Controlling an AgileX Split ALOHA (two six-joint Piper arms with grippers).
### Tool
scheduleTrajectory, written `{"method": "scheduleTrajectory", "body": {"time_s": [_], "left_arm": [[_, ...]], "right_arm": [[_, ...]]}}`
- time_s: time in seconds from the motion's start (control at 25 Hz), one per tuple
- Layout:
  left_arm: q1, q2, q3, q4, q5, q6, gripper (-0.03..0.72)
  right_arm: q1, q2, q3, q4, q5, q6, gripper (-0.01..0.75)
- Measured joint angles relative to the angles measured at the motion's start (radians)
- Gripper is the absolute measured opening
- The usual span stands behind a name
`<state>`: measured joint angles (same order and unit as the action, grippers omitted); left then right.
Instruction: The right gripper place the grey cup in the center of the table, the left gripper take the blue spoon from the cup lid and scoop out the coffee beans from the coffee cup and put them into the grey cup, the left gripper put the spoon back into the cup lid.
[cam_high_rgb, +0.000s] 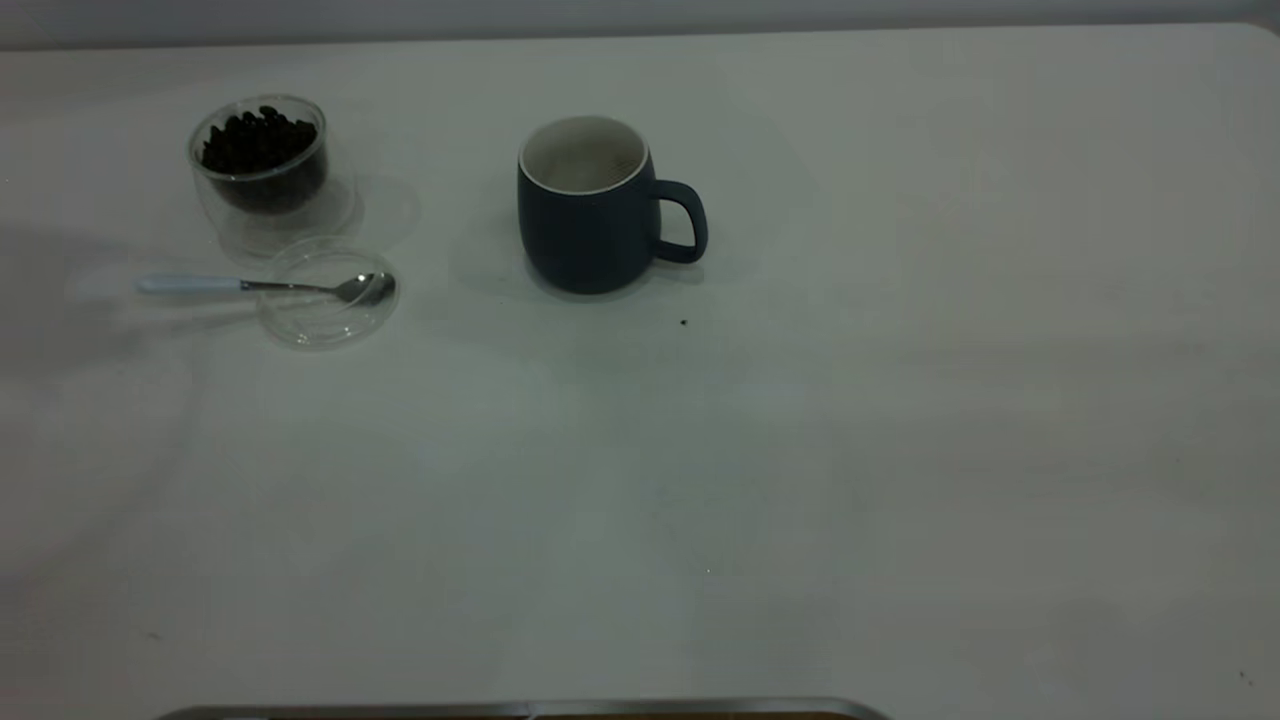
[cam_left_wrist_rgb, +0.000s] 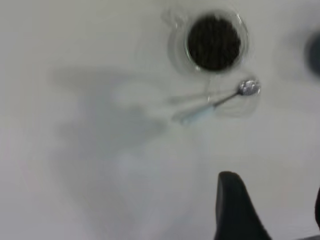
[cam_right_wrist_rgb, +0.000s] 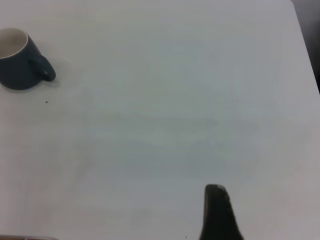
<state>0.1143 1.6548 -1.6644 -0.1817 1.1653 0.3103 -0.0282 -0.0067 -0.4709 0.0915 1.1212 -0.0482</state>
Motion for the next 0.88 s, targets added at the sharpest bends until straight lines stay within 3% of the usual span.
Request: {"method": "scheduleTrajectory", "body": {"time_s": [0.16,0.28,0.4,0.88], "left_arm": [[-0.162,-0.104,0.000,0.096,0.000,-0.038,0.447],[-0.224,-0.173,0.024,0.162,0.000,-0.113,0.447],[-0.244,-0.250,0.111,0.182,0.000,-0.181,0.447],[-0.253,-0.697,0.701,0.190,0.000,-0.248,0.446]], "right_arm": [[0.000,0.000,0.000,0.000,0.000,0.000,0.530],[0.000,0.000,0.000,0.000,0.000,0.000,0.530],[0.000,0.000,0.000,0.000,0.000,0.000,0.530],[0.000,0.000,0.000,0.000,0.000,0.000,0.530]]}}
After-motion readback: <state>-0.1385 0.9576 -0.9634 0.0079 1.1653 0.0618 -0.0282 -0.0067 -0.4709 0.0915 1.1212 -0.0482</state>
